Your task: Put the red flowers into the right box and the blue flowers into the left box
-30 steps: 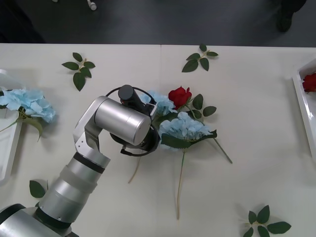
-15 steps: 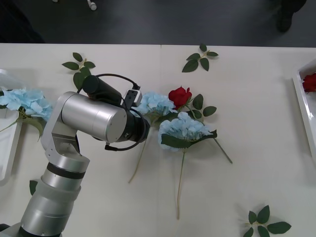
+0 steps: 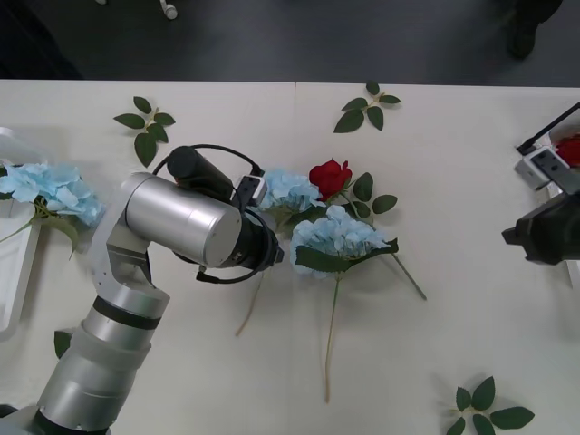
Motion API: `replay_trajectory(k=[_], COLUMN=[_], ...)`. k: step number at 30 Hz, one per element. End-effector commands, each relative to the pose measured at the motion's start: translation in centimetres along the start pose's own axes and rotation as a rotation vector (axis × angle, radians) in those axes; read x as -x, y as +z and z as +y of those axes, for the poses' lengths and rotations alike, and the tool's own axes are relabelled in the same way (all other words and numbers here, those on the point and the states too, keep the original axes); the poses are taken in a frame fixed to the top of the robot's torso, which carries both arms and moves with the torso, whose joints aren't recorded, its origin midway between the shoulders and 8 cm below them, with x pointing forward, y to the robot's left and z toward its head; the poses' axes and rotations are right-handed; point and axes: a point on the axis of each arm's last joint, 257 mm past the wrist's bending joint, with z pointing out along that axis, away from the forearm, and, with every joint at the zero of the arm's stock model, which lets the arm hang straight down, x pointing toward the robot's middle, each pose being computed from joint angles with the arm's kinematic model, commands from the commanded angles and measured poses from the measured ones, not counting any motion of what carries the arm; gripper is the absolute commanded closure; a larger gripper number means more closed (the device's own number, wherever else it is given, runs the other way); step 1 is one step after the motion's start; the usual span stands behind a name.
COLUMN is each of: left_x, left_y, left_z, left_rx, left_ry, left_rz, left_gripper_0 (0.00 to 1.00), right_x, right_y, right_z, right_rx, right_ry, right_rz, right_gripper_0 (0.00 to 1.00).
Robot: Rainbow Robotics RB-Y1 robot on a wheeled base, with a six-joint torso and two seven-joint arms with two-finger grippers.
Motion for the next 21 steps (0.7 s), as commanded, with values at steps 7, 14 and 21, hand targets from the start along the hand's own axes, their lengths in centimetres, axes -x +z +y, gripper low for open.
replay_trajectory(k=[7,14,21], left_x=[1.4,1.6,1.6], left_y=[2.2,3.7,4.2], left_z=[-1.0,-1.3,-1.4], left_rx=[0.022,0.018,0.019], left_ry=[0.005,0.006,0.007], left_rz=[0.030,0.042,0.038], left_gripper_0=[0.00,0.00,0.69], right_x=[3.6,4.4,5.9], right_y=[1.6,3.6,4.8], right_z=[6.1,8.2,9.5], right_rx=[0.081,0.064,0.066], right_ry=[-0.108,-0.165,-0.172], right_rz=[-0.077,-0.107,-0.137], right_gripper_0=[0.57,0.57,0.57])
